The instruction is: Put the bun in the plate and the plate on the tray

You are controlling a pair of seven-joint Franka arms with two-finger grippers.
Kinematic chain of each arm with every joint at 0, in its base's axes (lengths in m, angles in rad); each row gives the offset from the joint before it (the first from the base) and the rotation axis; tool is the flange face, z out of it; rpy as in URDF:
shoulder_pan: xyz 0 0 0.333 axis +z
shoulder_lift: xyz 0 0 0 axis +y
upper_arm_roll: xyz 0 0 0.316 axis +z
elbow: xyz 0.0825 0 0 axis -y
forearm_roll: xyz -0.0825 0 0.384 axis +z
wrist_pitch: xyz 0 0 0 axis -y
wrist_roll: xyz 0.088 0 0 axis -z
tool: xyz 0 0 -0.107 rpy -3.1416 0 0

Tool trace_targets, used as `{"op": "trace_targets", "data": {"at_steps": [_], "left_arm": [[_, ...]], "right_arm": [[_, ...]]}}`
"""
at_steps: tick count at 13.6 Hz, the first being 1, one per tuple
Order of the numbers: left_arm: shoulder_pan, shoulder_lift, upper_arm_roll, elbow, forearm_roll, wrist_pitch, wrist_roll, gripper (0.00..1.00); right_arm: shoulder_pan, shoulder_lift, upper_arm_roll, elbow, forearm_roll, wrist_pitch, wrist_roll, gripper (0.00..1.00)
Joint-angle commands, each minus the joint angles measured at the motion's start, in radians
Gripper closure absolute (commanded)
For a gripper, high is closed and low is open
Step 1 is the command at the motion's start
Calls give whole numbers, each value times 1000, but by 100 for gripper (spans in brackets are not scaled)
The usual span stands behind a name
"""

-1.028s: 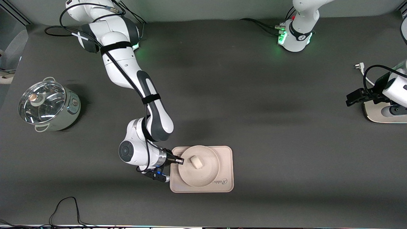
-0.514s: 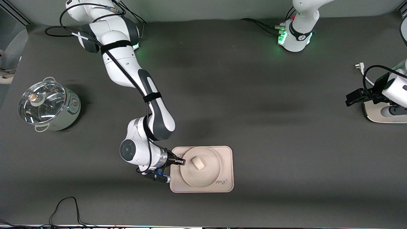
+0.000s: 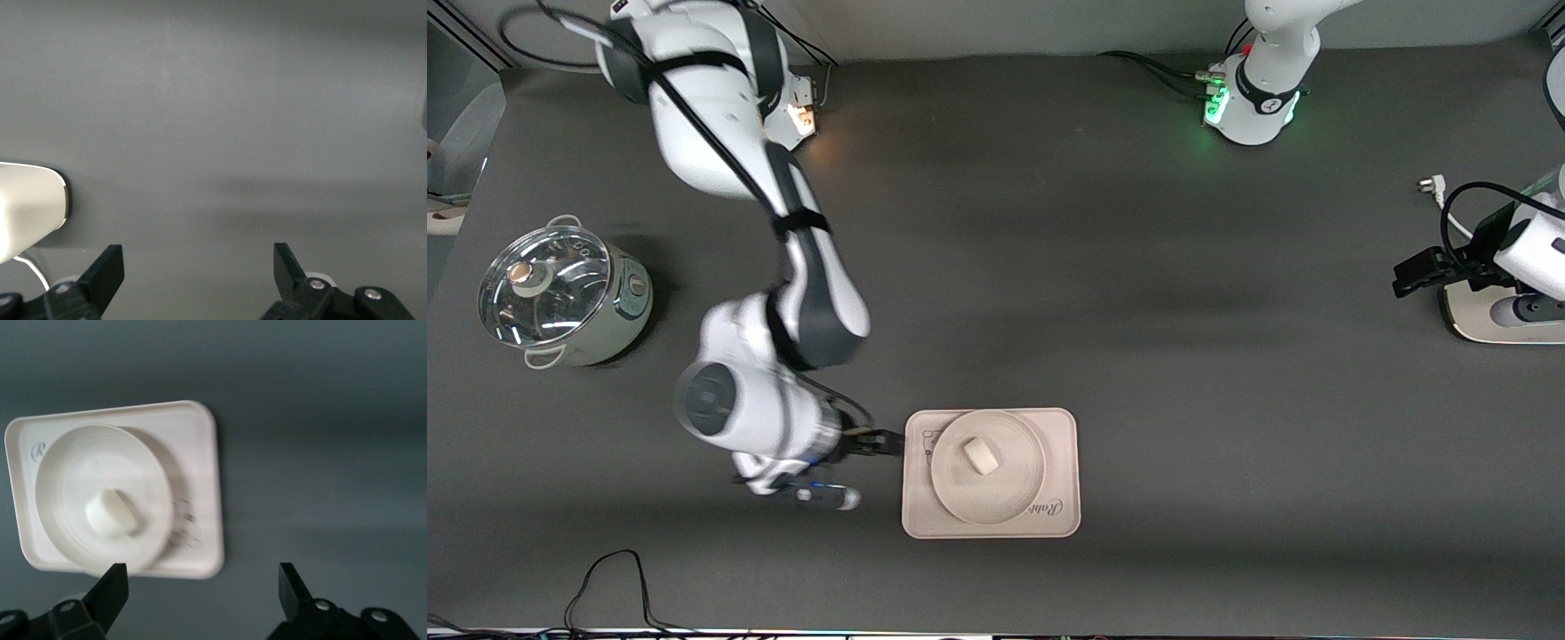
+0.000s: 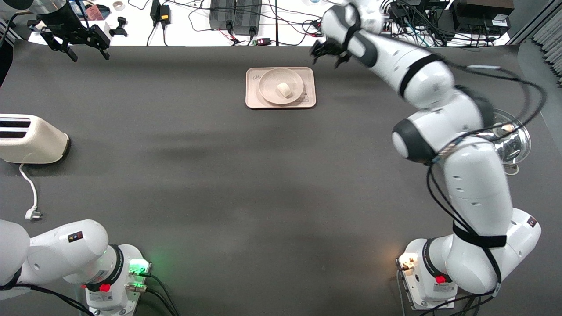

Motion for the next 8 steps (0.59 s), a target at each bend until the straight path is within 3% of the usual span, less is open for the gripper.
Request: {"op": "trace_targets", "data": {"at_steps": [1,4,8], "left_arm": [[1,-34,4,-29,-15,20,18,0],[0,-36,4,-29,-15,17,18,0],[-3,-54,3,-29,-14,11,20,0]], "right_arm": [[15,-301,-33,-279,-107,-61,-121,0],[22,-422,-93,-292,-190,-200,-152,0],[11,-550,-105,-295,-293,-302,-197,0]]}}
